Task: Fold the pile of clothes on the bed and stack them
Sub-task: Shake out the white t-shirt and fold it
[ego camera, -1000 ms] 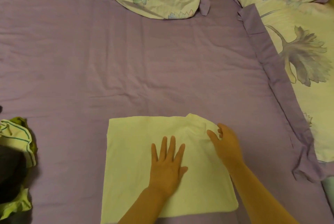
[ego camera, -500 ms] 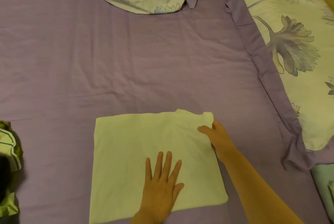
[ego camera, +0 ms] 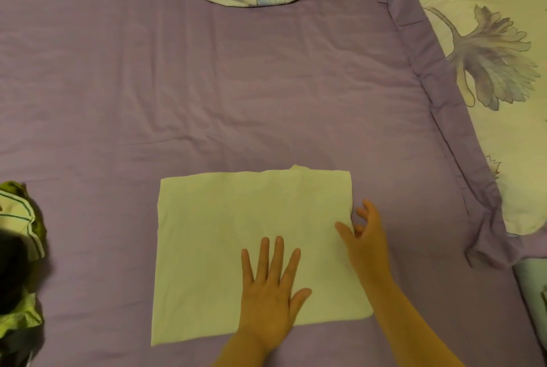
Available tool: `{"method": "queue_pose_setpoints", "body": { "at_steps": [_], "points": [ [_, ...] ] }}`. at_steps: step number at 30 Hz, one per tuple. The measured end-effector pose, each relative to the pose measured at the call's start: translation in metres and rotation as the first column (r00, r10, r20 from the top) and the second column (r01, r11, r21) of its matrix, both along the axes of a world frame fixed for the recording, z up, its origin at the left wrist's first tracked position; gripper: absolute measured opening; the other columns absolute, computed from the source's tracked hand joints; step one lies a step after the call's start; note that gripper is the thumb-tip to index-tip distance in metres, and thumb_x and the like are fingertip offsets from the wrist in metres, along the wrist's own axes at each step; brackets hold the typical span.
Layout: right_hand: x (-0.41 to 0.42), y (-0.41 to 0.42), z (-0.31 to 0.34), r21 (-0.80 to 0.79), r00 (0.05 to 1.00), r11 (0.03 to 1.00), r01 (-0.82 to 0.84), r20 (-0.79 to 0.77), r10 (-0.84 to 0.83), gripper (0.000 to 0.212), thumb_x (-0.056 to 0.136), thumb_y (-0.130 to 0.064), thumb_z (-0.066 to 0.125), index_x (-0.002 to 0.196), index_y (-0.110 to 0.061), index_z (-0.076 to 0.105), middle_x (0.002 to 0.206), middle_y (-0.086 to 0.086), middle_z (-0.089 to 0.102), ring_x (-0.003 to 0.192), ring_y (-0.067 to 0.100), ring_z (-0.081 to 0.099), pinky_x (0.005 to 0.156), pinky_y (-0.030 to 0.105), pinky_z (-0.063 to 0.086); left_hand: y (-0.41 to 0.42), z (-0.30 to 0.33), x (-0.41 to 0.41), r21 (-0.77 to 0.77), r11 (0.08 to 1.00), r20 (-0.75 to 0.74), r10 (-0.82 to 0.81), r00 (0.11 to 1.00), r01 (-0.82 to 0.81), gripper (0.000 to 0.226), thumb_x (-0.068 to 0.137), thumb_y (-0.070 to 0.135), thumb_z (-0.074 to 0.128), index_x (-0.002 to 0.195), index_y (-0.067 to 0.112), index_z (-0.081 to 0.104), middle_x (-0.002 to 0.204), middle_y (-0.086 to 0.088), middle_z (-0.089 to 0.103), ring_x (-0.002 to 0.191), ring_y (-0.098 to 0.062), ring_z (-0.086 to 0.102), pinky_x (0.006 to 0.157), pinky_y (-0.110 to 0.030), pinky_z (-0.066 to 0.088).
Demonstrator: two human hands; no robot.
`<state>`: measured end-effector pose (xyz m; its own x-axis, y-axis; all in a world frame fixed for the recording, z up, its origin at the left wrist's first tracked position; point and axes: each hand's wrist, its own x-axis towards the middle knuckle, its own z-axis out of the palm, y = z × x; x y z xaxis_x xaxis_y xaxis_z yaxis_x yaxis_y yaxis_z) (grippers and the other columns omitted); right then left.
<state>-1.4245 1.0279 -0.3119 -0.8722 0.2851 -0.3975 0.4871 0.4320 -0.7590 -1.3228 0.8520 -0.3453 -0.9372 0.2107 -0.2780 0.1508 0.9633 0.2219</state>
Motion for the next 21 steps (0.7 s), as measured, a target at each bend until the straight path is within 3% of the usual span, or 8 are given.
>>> {"method": "queue_pose_setpoints", "body": {
  "at_steps": [2, 7, 11, 14, 15, 17, 19, 21],
  "points": [
    [0.011, 0.002, -0.004, 0.051, 0.999, 0.998, -0.035, 0.006, 0.035, 0.067, 0.09, -0.014, 0.063, 0.147, -0.014, 0.028, 0.133, 0.007, 0.051, 0.115, 0.024, 0.053, 0.089, 0.03, 0.043, 0.007, 0.004, -0.003, -0.005, 1.0, 0.01, -0.008, 1.0, 0.008, 0.07, 0.093, 0.064, 0.028, 0.149, 0.022, 0.028, 0.155, -0.014, 0.026, 0.143, -0.04, 0.018, 0.105, -0.064, 0.019],
    [0.022, 0.019, -0.003, 0.095, 0.999, 0.995, 0.04, 0.023, -0.042, 0.054, 0.093, -0.015, 0.058, 0.141, -0.011, 0.036, 0.113, 0.007, 0.058, 0.099, 0.023, 0.057, 0.081, 0.03, 0.044, 0.026, 0.012, -0.003, -0.057, 0.955, 0.094, -0.284, 0.954, 0.29, 0.059, 0.094, 0.057, 0.023, 0.145, 0.03, 0.038, 0.152, -0.006, 0.035, 0.141, -0.034, 0.028, 0.101, -0.061, 0.022],
    [0.036, 0.017, -0.001, 0.104, 0.986, 0.991, -0.084, 0.152, 0.068, 0.047, 0.089, -0.026, 0.064, 0.129, -0.009, 0.046, 0.116, 0.006, 0.059, 0.101, 0.024, 0.056, 0.082, 0.033, 0.044, 0.031, 0.032, -0.004, 0.017, 0.981, 0.132, -0.196, 0.972, 0.195, 0.053, 0.096, 0.053, 0.025, 0.136, 0.032, 0.052, 0.146, 0.0, 0.045, 0.135, -0.027, 0.042, 0.105, -0.057, 0.022],
    [0.036, 0.016, 0.005, -0.03, 0.972, 0.997, -0.068, 0.223, 0.073, 0.05, 0.086, -0.022, 0.069, 0.129, -0.009, 0.048, 0.123, 0.008, 0.058, 0.104, 0.024, 0.057, 0.087, 0.038, 0.047, 0.021, 0.043, -0.009, 0.211, 0.977, 0.179, -0.056, 0.982, 0.017, 0.049, 0.102, 0.045, 0.023, 0.146, 0.029, 0.037, 0.154, 0.007, 0.031, 0.145, -0.016, 0.023, 0.12, -0.041, 0.007],
    [0.033, 0.015, 0.009, -0.134, 0.965, 0.99, -0.047, 0.249, 0.08, 0.051, 0.085, -0.019, 0.07, 0.131, -0.011, 0.048, 0.125, 0.007, 0.058, 0.104, 0.023, 0.057, 0.086, 0.038, 0.048, 0.016, 0.045, -0.011, 0.317, 0.945, 0.252, -0.006, 0.968, -0.077, 0.049, 0.103, 0.044, 0.023, 0.149, 0.028, 0.029, 0.157, 0.008, 0.025, 0.146, -0.012, 0.016, 0.119, -0.034, 0.002],
    [0.028, 0.01, 0.015, -0.271, 0.955, 0.961, -0.058, 0.266, 0.133, 0.057, 0.084, -0.018, 0.071, 0.135, -0.018, 0.045, 0.129, 0.002, 0.056, 0.108, 0.02, 0.057, 0.086, 0.036, 0.048, 0.007, 0.05, -0.016, 0.478, 0.825, 0.405, 0.098, 0.909, -0.302, 0.048, 0.103, 0.042, 0.029, 0.149, 0.027, 0.029, 0.155, 0.008, 0.029, 0.143, -0.009, 0.022, 0.115, -0.021, 0.01],
    [0.024, -0.002, 0.026, -0.291, 0.95, 0.943, -0.159, 0.214, 0.226, 0.068, 0.084, -0.02, 0.07, 0.142, -0.026, 0.034, 0.133, -0.008, 0.048, 0.115, 0.013, 0.049, 0.09, 0.029, 0.043, -0.006, 0.061, -0.022, 0.582, 0.585, 0.562, 0.214, 0.799, -0.566, 0.047, 0.101, 0.044, 0.035, 0.146, 0.029, 0.035, 0.152, 0.012, 0.034, 0.137, -0.003, 0.031, 0.107, -0.013, 0.017],
    [0.021, -0.023, 0.04, -0.289, 0.929, 0.903, -0.318, 0.098, 0.358, 0.078, 0.086, -0.013, 0.068, 0.146, -0.03, 0.021, 0.137, -0.013, 0.037, 0.123, 0.006, 0.039, 0.09, 0.011, 0.037, -0.022, 0.073, -0.027, 0.596, 0.329, 0.699, 0.236, 0.675, -0.733, 0.047, 0.098, 0.049, 0.038, 0.143, 0.035, 0.037, 0.147, 0.017, 0.037, 0.131, -0.001, 0.037, 0.111, -0.019, 0.021]
  ]
}}
